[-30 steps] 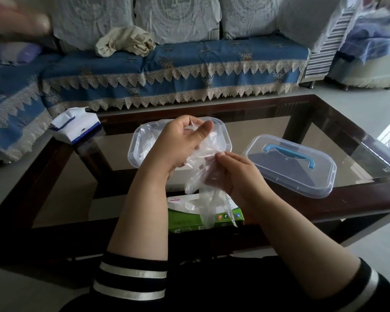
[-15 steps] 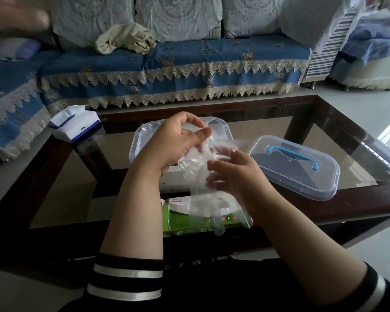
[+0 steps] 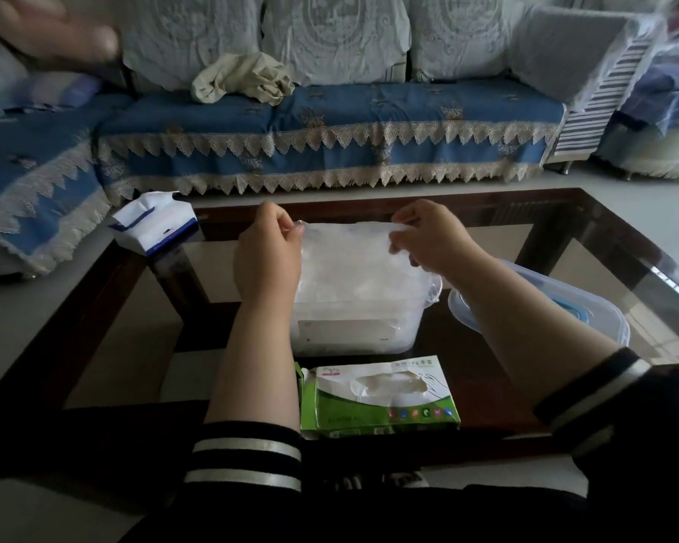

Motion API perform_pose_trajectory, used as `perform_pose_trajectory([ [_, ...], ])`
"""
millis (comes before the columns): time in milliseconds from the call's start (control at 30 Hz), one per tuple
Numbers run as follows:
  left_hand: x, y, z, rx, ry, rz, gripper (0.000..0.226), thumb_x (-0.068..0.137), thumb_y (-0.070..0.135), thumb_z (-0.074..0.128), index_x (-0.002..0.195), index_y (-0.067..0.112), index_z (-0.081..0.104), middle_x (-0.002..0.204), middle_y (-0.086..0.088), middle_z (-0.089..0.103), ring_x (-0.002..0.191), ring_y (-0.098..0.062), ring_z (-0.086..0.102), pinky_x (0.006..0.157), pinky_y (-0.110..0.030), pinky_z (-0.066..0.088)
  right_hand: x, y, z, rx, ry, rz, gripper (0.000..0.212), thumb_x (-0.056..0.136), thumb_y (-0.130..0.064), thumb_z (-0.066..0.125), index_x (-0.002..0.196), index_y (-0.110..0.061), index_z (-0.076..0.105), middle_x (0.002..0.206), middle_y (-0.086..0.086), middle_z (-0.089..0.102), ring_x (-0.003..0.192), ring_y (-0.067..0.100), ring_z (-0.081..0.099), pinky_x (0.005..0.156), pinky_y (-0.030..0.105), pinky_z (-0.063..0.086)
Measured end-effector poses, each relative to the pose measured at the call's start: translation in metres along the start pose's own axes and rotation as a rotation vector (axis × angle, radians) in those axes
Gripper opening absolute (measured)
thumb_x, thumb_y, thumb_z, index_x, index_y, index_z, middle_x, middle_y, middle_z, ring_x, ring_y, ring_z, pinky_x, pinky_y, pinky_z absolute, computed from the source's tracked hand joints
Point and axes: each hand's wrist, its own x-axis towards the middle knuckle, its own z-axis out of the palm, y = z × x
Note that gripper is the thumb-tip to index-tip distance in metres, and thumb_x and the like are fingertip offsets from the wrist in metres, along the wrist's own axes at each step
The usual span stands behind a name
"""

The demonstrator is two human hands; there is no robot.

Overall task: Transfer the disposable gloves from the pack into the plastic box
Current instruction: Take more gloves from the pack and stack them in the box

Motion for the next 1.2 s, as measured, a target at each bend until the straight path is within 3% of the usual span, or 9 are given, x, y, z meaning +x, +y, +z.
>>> perform_pose_trajectory([
  [167,0.011,-0.006,0.004,0.31,-0.073,0.001,0.017,0.094,0.024,0.06,0.11,0.019,0.063,0.118,-0.004,0.059,0.112,-0.027,0.048,0.086,-0.036,0.043,0.026,0.007,0.031,-0.458,-0.009,-0.093,0.032,0.094,-0.022,0.056,0.125,-0.017,0.048,0.101,0.004,0.066,0.076,0.02,0.063,0.062,0.034,0.054],
  [267,0.011,0.004,0.001,0.352,-0.106,0.101,0.012,0.094,0.021,0.061,0.104,0.019,0.067,0.117,-0.004,0.057,0.11,-0.026,0.047,0.087,-0.033,0.041,0.033,0.009,0.043,-0.598,-0.03,-0.114,0.028,0.096,-0.02,0.053,0.123,-0.013,0.047,0.101,0.008,0.064,0.08,0.025,0.061,0.062,0.033,0.05],
  [367,0.003,0.011,0.01,0.409,-0.4,0.14,0.016,0.094,0.02,0.061,0.108,0.016,0.067,0.11,-0.005,0.065,0.096,-0.022,0.06,0.087,-0.035,0.052,0.038,0.012,0.052,-0.654,-0.025,-0.118,0.026,0.094,-0.019,0.053,0.118,-0.011,0.049,0.102,0.009,0.065,0.088,0.028,0.061,0.074,0.04,0.055],
  [500,-0.001,0.011,0.014,0.429,-0.808,-0.088,0.037,0.093,0.019,0.064,0.128,0.011,0.056,0.121,-0.012,0.061,0.104,-0.027,0.06,0.096,-0.037,0.048,0.033,0.013,0.057,-0.669,-0.139,-0.141,0.038,0.093,-0.028,0.059,0.125,-0.011,0.048,0.107,0.008,0.065,0.095,0.025,0.061,0.078,0.037,0.055],
  [634,0.003,0.008,0.015,0.405,-0.869,-0.113,0.047,0.091,0.02,0.067,0.134,0.011,0.052,0.127,-0.012,0.057,0.11,-0.029,0.058,0.098,-0.038,0.047,0.027,0.007,0.04,-0.72,-0.184,-0.2,0.046,0.089,-0.031,0.065,0.129,-0.015,0.049,0.119,0.004,0.063,0.109,0.023,0.058,0.09,0.036,0.05],
  [834,0.005,0.005,0.016,0.381,-0.888,-0.107,0.063,0.089,0.028,0.07,0.143,0.011,0.042,0.14,-0.011,0.051,0.123,-0.03,0.051,0.104,-0.038,0.041,0.014,-0.019,0.005,-0.781,0.077,-0.19,0.045,0.089,-0.019,0.065,0.131,-0.014,0.05,0.131,0.012,0.05,0.119,0.031,0.049,0.098,0.045,0.046],
  [934,0.003,0.005,0.019,0.378,-0.891,-0.085,0.066,0.088,0.029,0.071,0.144,0.011,0.041,0.133,-0.012,0.055,0.12,-0.029,0.054,0.104,-0.038,0.042,0.007,-0.03,0.025,-0.649,-0.197,-0.286,0.062,0.082,-0.036,0.072,0.136,-0.022,0.043,0.133,0.009,0.05,0.112,0.027,0.055,0.094,0.042,0.048],
  [1034,0.005,0.002,0.022,0.338,-0.902,-0.108,0.069,0.09,0.022,0.068,0.148,0.018,0.033,0.148,-0.012,0.037,0.125,-0.031,0.048,0.104,-0.038,0.041,0.013,-0.016,0.051,-0.806,-0.561,-0.092,0.09,0.083,-0.04,0.07,0.152,-0.025,0.014,0.152,0.015,0.024,0.13,0.035,0.041,0.105,0.043,0.037],
  [1200,0.008,-0.004,0.026,0.446,-0.912,-0.106,0.073,0.09,0.022,0.068,0.151,0.026,0.027,0.157,-0.01,0.011,0.124,-0.035,0.044,0.087,-0.037,0.043,0.032,0.009,0.074,-0.736,-0.686,0.109,0.064,0.101,-0.026,0.045,0.152,-0.007,0.011,0.155,0.015,0.02,0.14,0.031,0.027,0.112,0.038,0.023],
])
